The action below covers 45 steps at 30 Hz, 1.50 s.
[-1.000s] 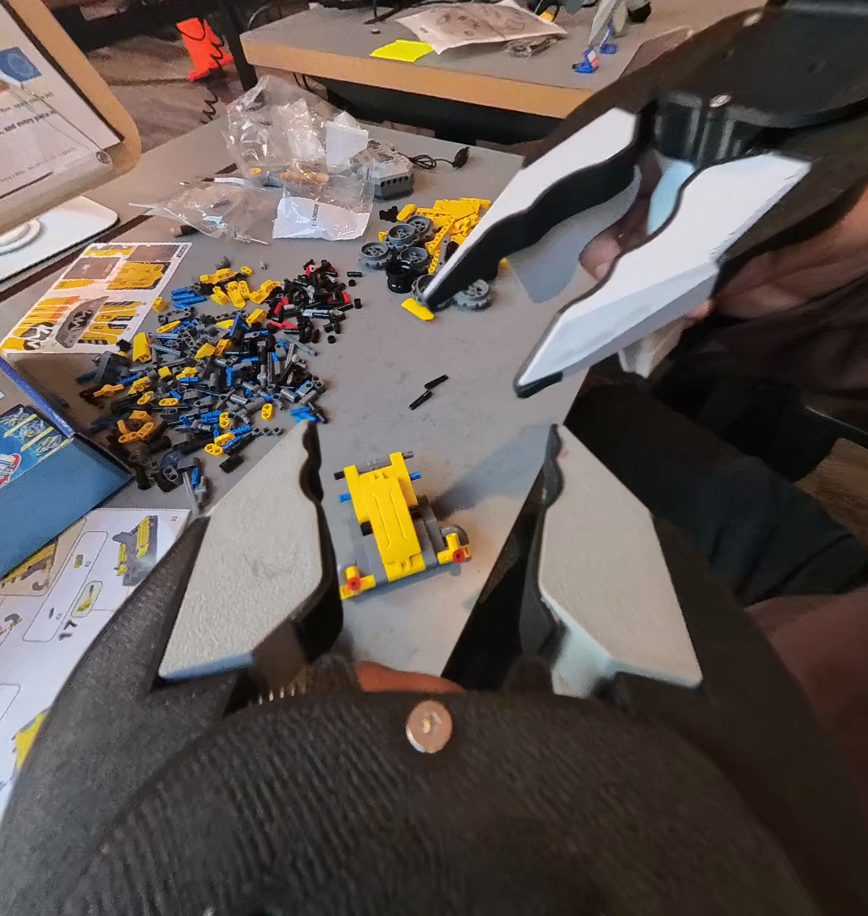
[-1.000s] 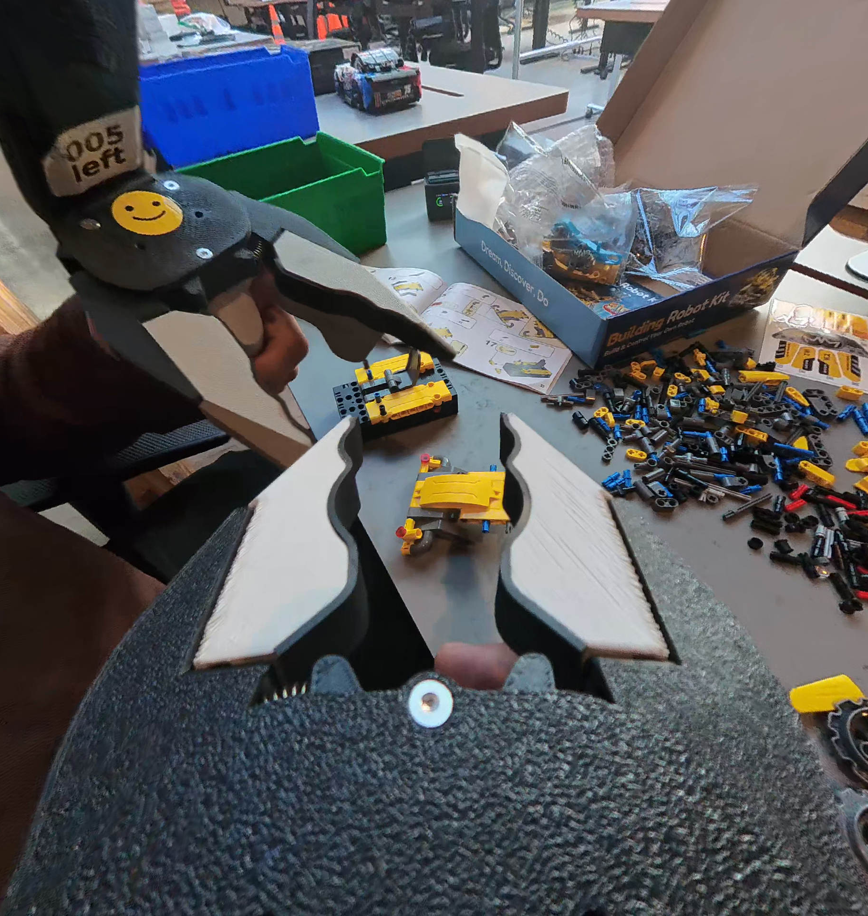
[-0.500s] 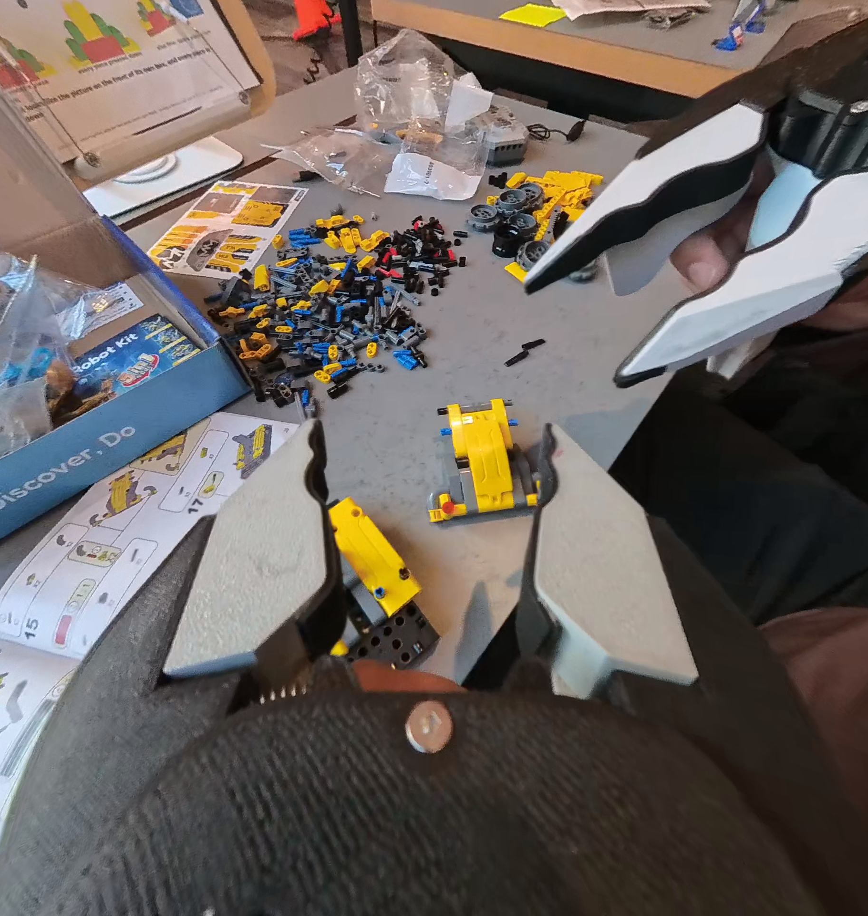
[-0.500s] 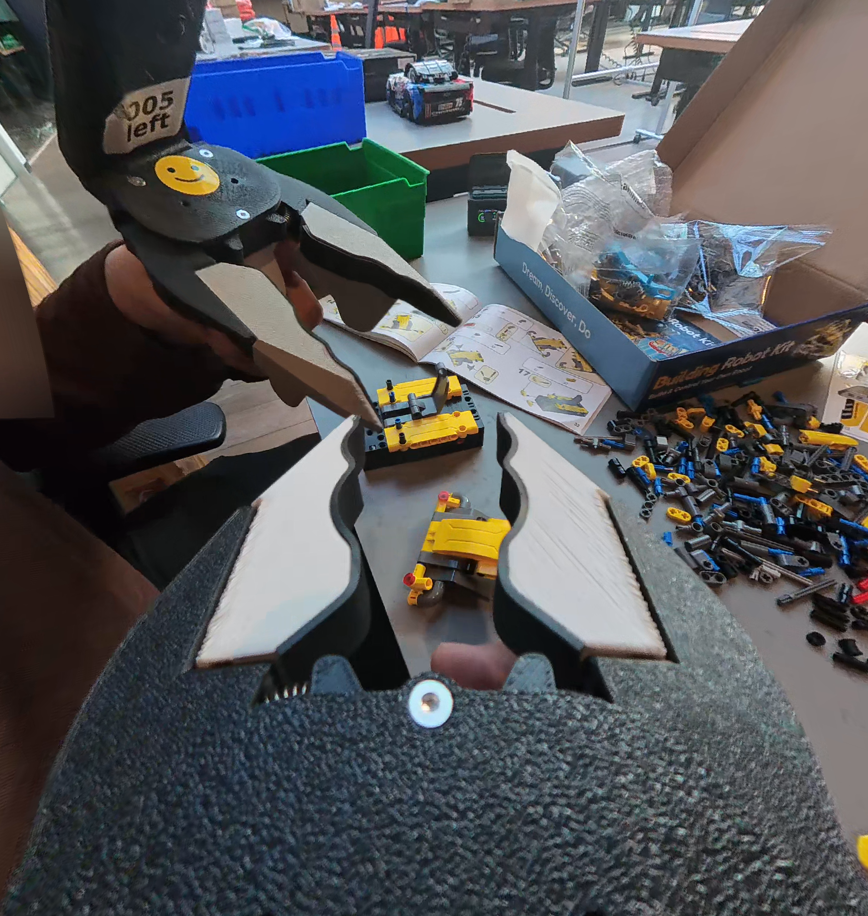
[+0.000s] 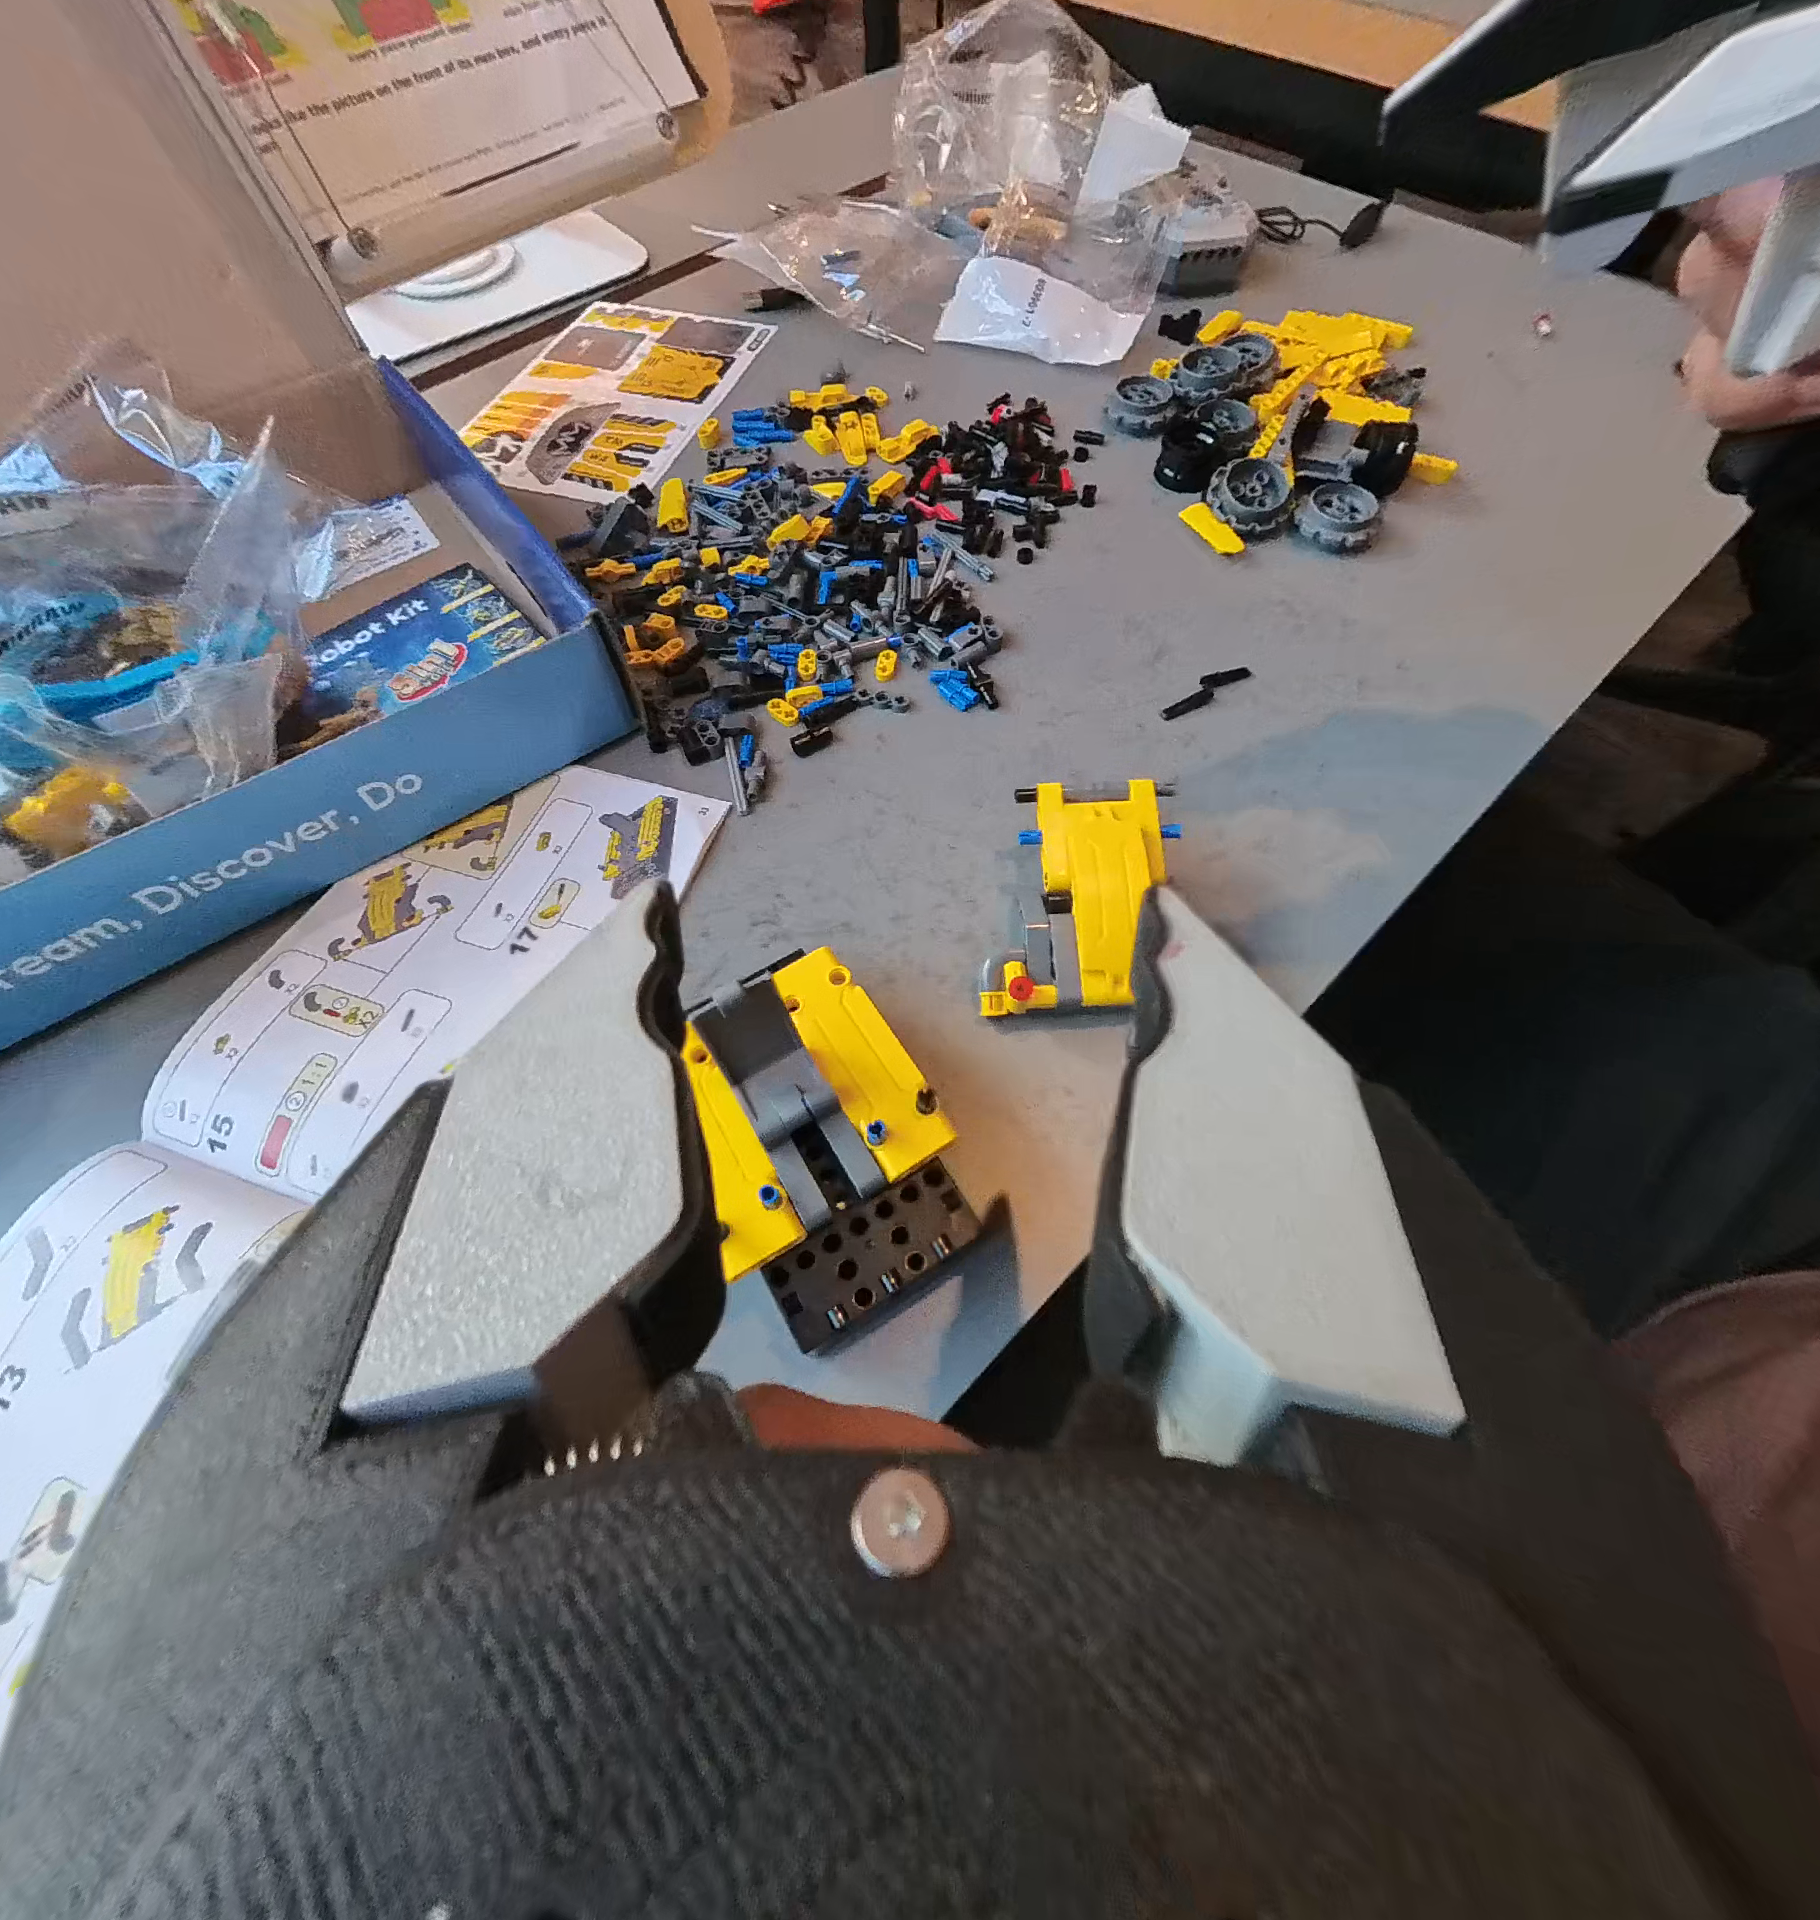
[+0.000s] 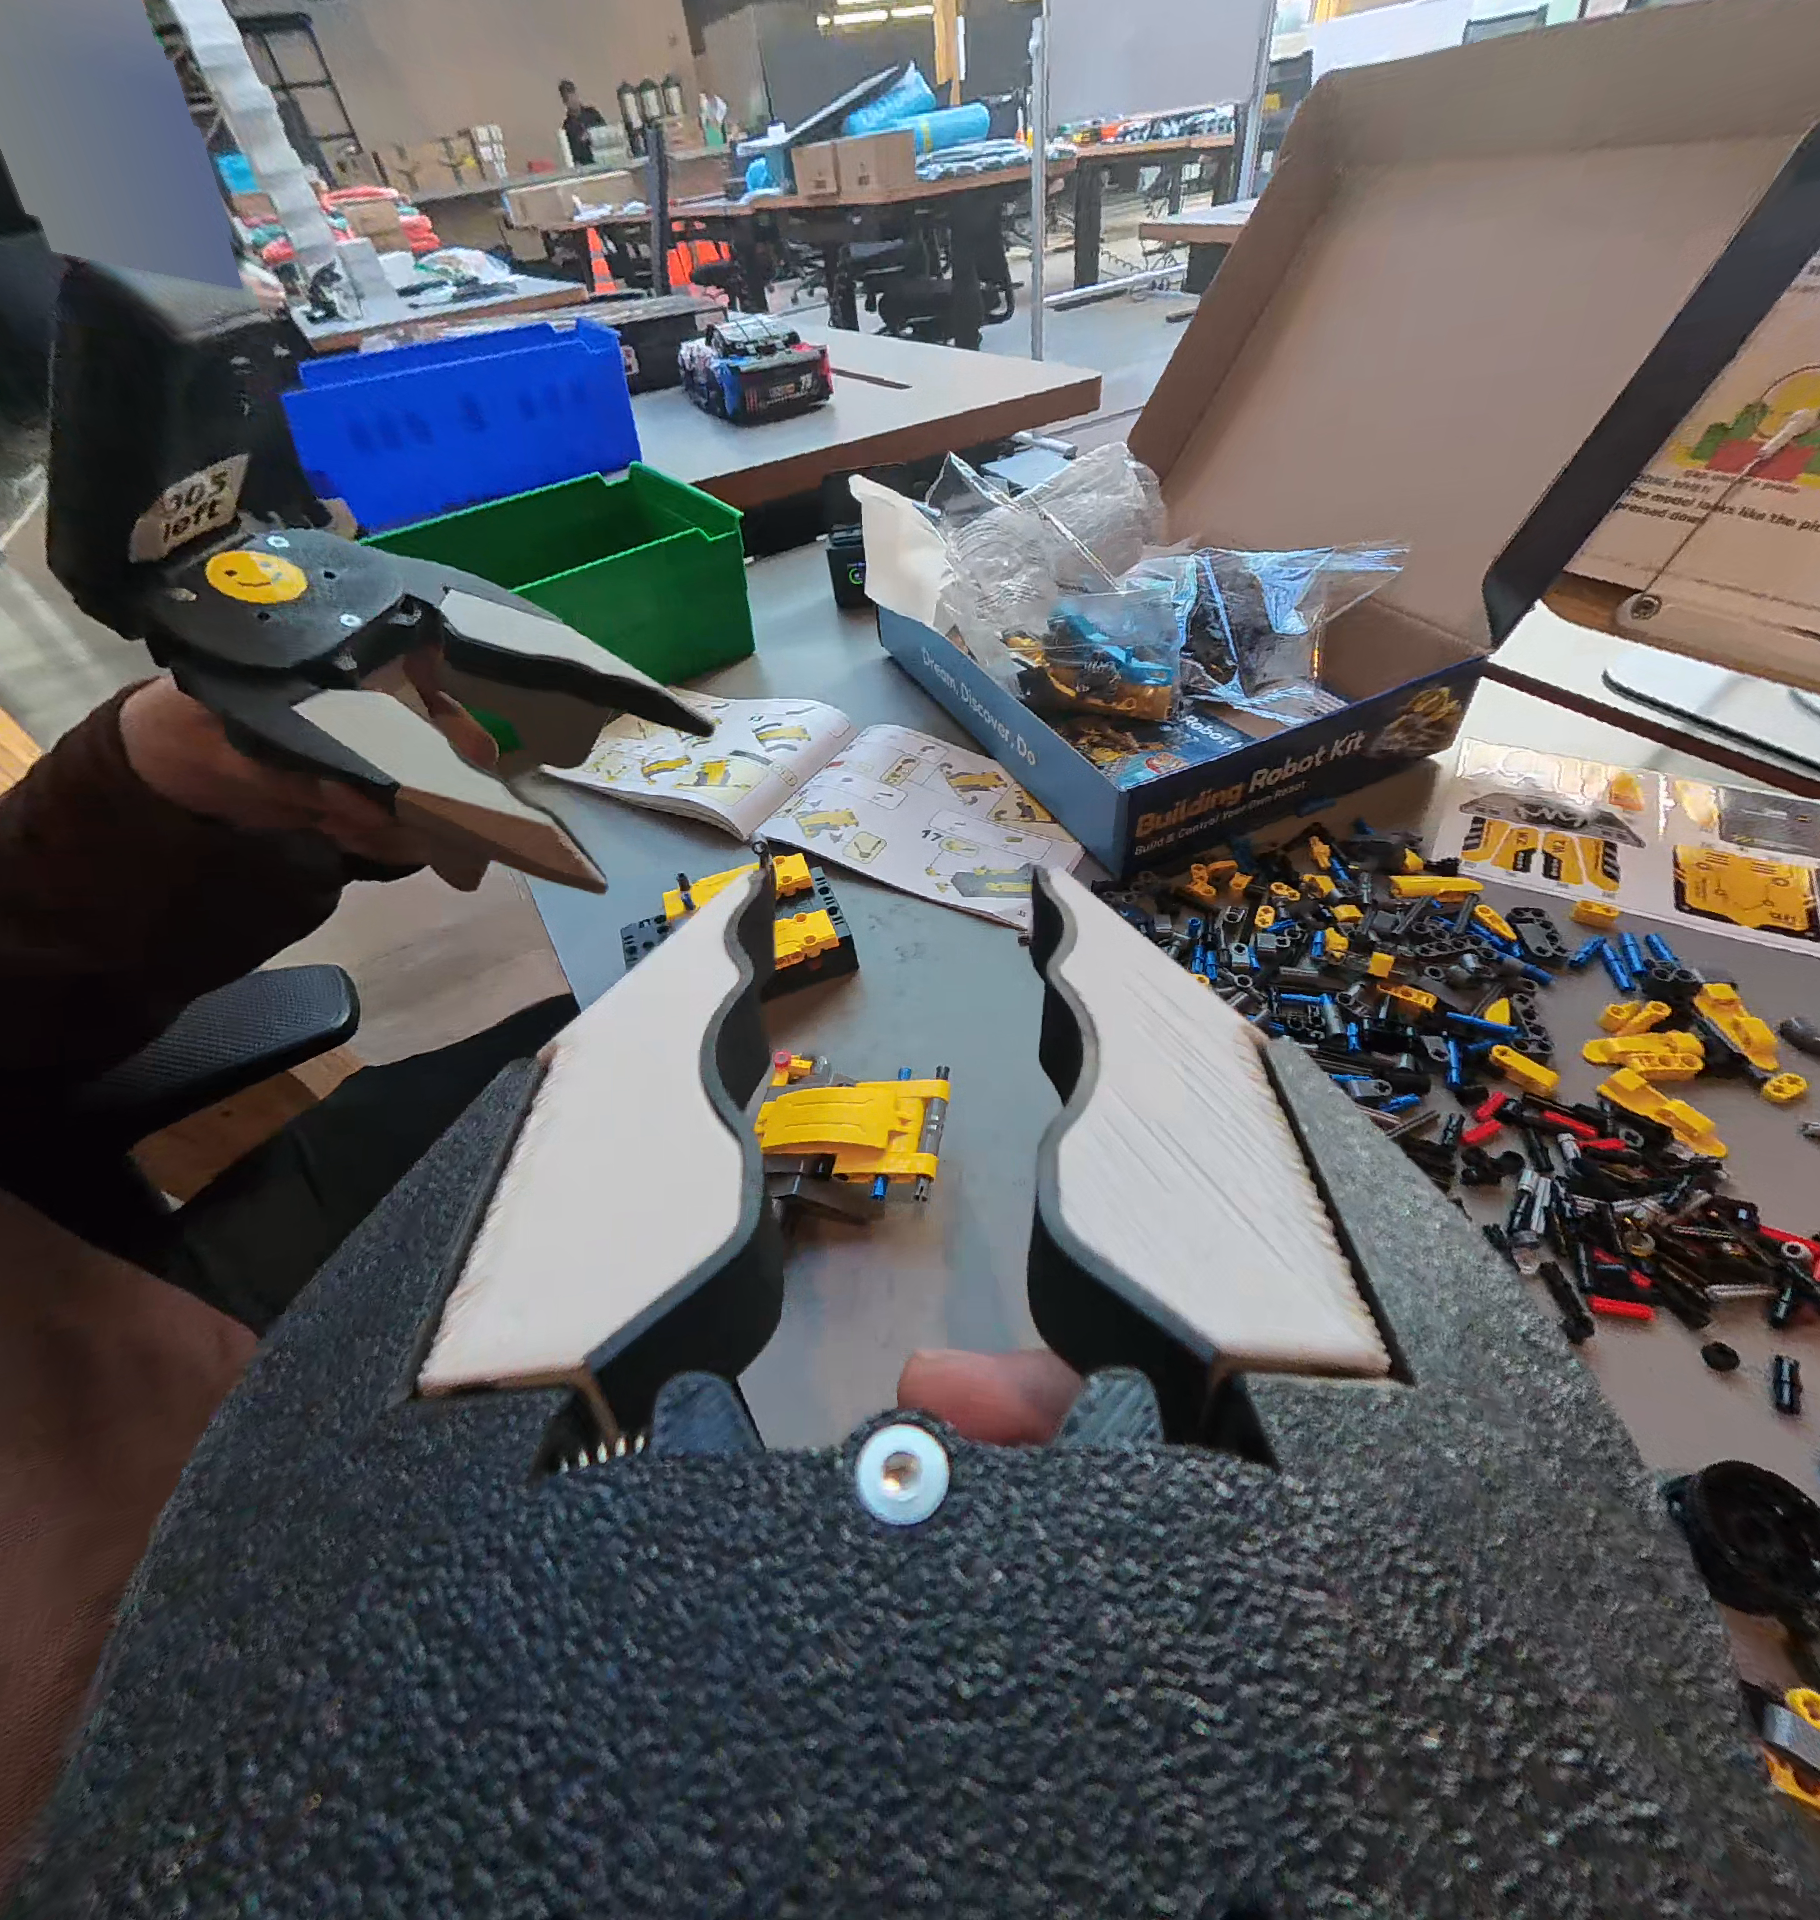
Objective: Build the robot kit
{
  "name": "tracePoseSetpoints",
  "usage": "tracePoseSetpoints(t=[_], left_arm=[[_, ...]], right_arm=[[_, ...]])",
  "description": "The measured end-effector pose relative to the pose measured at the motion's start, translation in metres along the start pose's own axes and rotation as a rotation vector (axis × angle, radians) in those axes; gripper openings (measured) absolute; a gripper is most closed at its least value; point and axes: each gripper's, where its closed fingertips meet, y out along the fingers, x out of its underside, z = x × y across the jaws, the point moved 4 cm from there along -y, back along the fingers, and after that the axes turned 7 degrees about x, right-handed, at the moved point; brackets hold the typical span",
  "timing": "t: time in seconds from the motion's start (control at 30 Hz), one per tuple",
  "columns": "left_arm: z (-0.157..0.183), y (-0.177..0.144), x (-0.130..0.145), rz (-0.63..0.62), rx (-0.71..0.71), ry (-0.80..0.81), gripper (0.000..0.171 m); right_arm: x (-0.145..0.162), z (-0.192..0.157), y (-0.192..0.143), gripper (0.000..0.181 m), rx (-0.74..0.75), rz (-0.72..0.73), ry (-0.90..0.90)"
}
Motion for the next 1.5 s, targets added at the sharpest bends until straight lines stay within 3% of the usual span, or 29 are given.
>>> tracePoseSetpoints(t=[0.1,0.27,0.43,0.57,0.83,1.07,1.27,1.5], left_arm=[[0.002,0.002,-0.001,-0.012,-0.009,0.011,0.085],[0.038,0.016,0.005,-0.047,0.120,0.035,0.083],[0.073,0.042,0.023,-0.133,0.187,0.094,0.083],[0.079,0.044,0.026,-0.141,0.182,0.117,0.081],[0.087,0.051,0.047,-0.201,0.233,0.149,0.079],[0.090,0.062,0.060,-0.240,0.330,0.074,0.078],[0.077,0.064,0.062,-0.249,0.258,0.123,0.072],[0.082,0.073,0.071,-0.259,0.321,0.096,0.071]], right_arm=[[0.007,0.000,0.000,0.046,0.021,-0.047,-0.032],[0.013,-0.007,0.005,0.046,-0.023,-0.094,-0.030],[0.044,-0.020,0.028,0.054,-0.042,-0.222,-0.074],[0.059,-0.028,0.045,0.055,-0.074,-0.252,-0.015],[0.063,-0.034,0.069,0.054,-0.050,-0.214,-0.039],[0.075,-0.023,0.072,0.054,-0.021,-0.246,-0.092],[0.078,0.000,0.066,0.051,-0.033,-0.207,-0.026],[0.069,0.006,0.063,0.048,-0.137,-0.089,0.062]])
